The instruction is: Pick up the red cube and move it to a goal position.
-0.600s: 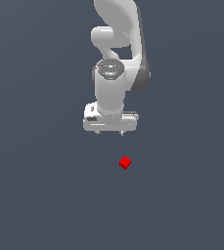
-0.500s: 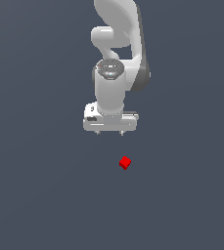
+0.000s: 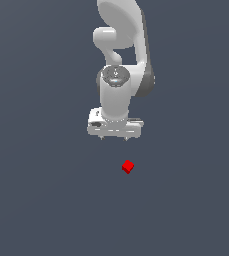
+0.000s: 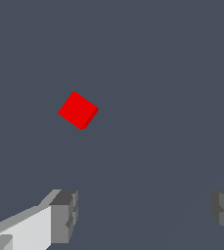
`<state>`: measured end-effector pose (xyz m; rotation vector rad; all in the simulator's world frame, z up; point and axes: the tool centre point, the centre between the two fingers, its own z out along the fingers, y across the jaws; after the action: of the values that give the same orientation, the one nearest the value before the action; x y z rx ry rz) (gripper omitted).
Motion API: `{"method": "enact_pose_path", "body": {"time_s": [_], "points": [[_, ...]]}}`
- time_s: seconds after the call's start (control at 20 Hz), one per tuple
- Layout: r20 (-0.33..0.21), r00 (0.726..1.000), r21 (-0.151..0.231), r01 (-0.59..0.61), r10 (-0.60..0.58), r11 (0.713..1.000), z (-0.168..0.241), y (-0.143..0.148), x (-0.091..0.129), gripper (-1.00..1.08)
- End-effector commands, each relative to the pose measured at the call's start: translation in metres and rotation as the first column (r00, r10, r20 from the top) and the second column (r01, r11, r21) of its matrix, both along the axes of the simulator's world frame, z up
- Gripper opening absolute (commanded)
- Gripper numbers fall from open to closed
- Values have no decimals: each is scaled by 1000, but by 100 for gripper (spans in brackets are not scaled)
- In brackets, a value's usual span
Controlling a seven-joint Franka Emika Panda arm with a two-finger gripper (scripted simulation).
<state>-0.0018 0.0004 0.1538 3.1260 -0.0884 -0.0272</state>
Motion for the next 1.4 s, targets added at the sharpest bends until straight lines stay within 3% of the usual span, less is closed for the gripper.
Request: {"method": "enact_pose_path", "body": {"time_s": [0.0,0.3,0.55,1.35], "points": [[1,1000,0,30,-30,1000,-7,4,2,100],[4,991,1,137,-137,991,-30,18,10,100],[8,967,3,254,-254,967,-56,33,22,100],[17,837,12,547,-548,837,-126,62,63,100]]}}
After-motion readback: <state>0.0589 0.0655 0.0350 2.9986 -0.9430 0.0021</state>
